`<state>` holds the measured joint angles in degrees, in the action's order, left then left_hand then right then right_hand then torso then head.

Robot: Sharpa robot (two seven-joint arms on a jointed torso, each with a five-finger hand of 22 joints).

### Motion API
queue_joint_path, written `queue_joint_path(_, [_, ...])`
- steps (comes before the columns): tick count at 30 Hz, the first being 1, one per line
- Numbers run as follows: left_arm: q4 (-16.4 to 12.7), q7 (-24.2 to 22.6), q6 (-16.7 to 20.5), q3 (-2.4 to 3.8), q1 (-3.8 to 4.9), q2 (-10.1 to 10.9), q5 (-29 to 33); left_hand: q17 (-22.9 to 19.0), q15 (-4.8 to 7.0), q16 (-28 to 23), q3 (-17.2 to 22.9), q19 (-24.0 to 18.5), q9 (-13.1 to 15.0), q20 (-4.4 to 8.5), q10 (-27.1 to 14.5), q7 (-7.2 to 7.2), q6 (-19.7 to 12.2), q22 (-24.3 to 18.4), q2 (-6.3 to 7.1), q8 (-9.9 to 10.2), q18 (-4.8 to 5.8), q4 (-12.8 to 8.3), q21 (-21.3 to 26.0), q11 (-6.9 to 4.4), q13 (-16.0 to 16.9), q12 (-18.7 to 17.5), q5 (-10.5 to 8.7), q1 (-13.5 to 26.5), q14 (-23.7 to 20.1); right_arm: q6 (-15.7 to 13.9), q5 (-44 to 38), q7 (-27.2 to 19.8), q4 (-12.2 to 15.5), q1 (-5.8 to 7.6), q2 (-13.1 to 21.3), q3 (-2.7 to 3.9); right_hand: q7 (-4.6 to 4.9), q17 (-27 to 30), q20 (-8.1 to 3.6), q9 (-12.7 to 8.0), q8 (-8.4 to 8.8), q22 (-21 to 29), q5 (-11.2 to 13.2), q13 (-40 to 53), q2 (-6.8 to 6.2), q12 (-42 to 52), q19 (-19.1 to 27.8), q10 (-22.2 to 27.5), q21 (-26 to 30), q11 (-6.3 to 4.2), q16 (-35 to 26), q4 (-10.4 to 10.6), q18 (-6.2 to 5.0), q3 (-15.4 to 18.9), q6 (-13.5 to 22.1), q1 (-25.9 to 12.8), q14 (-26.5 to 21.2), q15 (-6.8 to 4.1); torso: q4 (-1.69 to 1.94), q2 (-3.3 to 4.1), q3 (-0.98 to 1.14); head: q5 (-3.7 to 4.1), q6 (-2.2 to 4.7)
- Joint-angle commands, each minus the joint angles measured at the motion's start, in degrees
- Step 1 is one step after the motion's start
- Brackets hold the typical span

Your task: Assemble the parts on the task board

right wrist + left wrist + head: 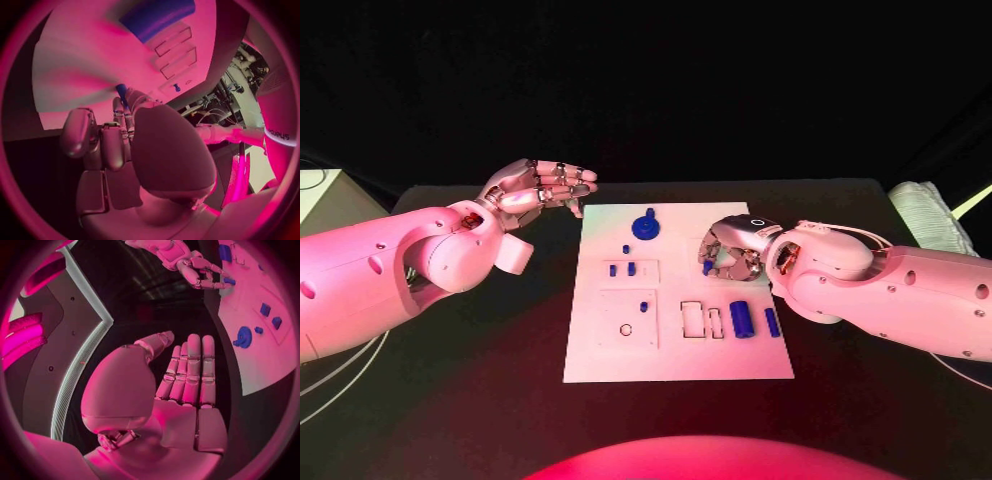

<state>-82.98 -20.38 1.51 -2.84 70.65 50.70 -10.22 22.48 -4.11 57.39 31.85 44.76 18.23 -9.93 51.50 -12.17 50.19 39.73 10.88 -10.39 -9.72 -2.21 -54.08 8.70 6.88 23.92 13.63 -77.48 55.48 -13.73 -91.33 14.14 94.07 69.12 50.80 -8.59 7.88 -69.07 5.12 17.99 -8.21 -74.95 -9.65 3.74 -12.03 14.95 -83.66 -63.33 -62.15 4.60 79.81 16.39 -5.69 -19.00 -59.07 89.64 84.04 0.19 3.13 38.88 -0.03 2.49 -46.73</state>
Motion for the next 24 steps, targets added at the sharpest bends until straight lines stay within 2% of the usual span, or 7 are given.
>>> queue_joint_path(1, [-0.07,-0.18,-0.96,0.05,0.01,-0.06,0.17,-0.09,-0.31,-0.20,-0.36,0.29,-0.06,-0.06,-0.22,-0.13,-0.30,-0.05,-0.16,0.17,-0.81,-0.12,0.39,0.01,-0.09,0.28,-0.07,0.56,-0.02,-2.03,-0.79,-0.70,-0.10,-0.18,-0.24,0.00,0.01,-0.11,-0.15,0.19,-0.21,-3.04,0.51,0.19,-0.93,-0.77,-0.67,-1.62,-1.35,-0.31,0.18,-0.30,1.07,-2.56,-0.92,-0.43,1.55,-0.60,0.00,-0.04,-0.03,-0.02,-0.08])
queue_joint_path(5, [-0.07,-0.14,-0.95,0.05,0.01,-0.03,0.17,-0.09,-0.31,-0.20,-0.36,0.29,-0.06,-0.06,-0.22,-0.13,-0.30,-0.05,-0.16,0.17,-0.81,-0.12,0.39,0.01,-0.09,0.28,-0.07,0.56,-0.02,-2.36,-1.00,-0.53,-0.24,-0.31,-0.43,0.00,-0.31,-0.45,-0.41,0.63,-0.96,-3.88,0.81,0.43,-0.82,-1.12,-1.01,-3.30,-2.88,-0.68,0.31,-0.87,1.31,-4.97,-2.43,-0.64,1.65,-0.88,-0.06,-0.05,0.01,0.00,-0.13])
queue_joint_path(6, [-0.07,-0.13,-0.95,0.05,0.01,-0.02,0.17,-0.09,-0.31,-0.20,-0.36,0.29,-0.06,-0.06,-0.22,-0.13,-0.30,-0.05,-0.16,0.17,-0.81,-0.12,0.39,0.01,-0.09,0.28,-0.07,0.56,-0.02,-2.54,-1.12,-0.44,-0.26,-0.35,-0.46,0.00,-0.85,-0.98,-0.79,1.18,-1.90,-4.67,3.52,0.85,0.14,-0.93,-1.32,-5.30,-4.37,-1.28,0.57,-1.90,1.53,-7.20,-4.03,-0.33,1.81,-1.41,-0.06,-0.05,0.01,0.00,-0.13])
queue_joint_path(9, [-0.09,-0.10,-0.97,0.05,0.01,-0.01,0.17,-0.11,-0.31,-0.22,-0.40,0.36,-0.05,-0.07,-0.21,-0.12,-0.24,-0.14,-0.25,0.16,-0.82,-0.09,0.50,0.01,-0.10,0.32,-0.07,0.53,0.00,-3.10,-1.34,-0.18,-0.27,-0.42,-0.54,0.00,-1.29,-1.32,-1.18,1.93,-2.95,-5.32,4.49,1.42,1.02,-0.99,-1.53,-7.12,-5.47,-1.91,0.71,-3.35,1.72,-9.40,-5.44,-0.75,1.90,-1.89,-0.06,-0.05,0.00,0.05,-0.16])
queue_joint_path(15, [-0.06,0.00,-1.04,0.05,0.01,-0.06,0.13,-0.11,-0.31,-0.22,-0.40,0.36,-0.05,-0.07,-0.21,-0.12,-0.24,-0.14,-0.25,0.16,-0.82,-0.09,0.50,0.01,-0.10,0.32,-0.07,0.53,0.00,-6.15,-2.23,1.35,0.02,-0.58,-0.70,0.00,-1.60,-1.90,-1.60,3.91,-4.56,-6.40,4.41,2.65,1.52,-1.97,-1.84,-9.23,-7.15,-2.41,0.90,-6.93,2.00,-13.07,-5.67,-3.36,2.05,-2.41,-0.03,-0.10,0.01,0.21,-0.12])
queue_joint_path(20, [0.06,0.03,-1.06,0.05,0.01,-0.09,0.11,-0.11,-0.31,-0.23,-0.41,0.39,-0.05,-0.07,-0.21,-0.11,-0.23,-0.17,-0.30,0.16,-0.82,-0.07,0.54,0.00,-0.10,0.34,-0.06,0.51,0.01,-8.17,-2.22,1.98,1.22,-0.58,-0.13,0.04,-1.60,-2.11,-1.71,5.74,-5.67,-7.16,3.60,3.83,0.97,-2.92,-2.05,-10.09,-8.25,-2.47,0.93,-10.08,2.19,-16.43,-5.03,-6.07,2.12,-2.48,-0.03,-0.11,0.03,0.18,-0.04])
queue_joint_path(24, [0.27,0.04,-1.05,0.05,0.01,-0.17,0.11,-0.12,-0.29,-0.23,-0.40,0.42,-0.06,-0.06,-0.21,-0.10,-0.22,-0.20,-0.34,0.16,-0.83,-0.09,0.57,-0.01,-0.11,0.35,-0.05,0.45,0.01,-9.12,-0.40,1.98,3.11,0.00,0.87,0.27,-1.57,-2.11,-1.71,5.93,-5.78,-7.30,3.60,3.95,1.01,-3.01,-2.11,-10.17,-8.52,-2.50,0.92,-10.33,2.24,-16.74,-4.98,-6.40,2.12,-2.47,-0.03,-0.14,0.03,0.15,-0.05])
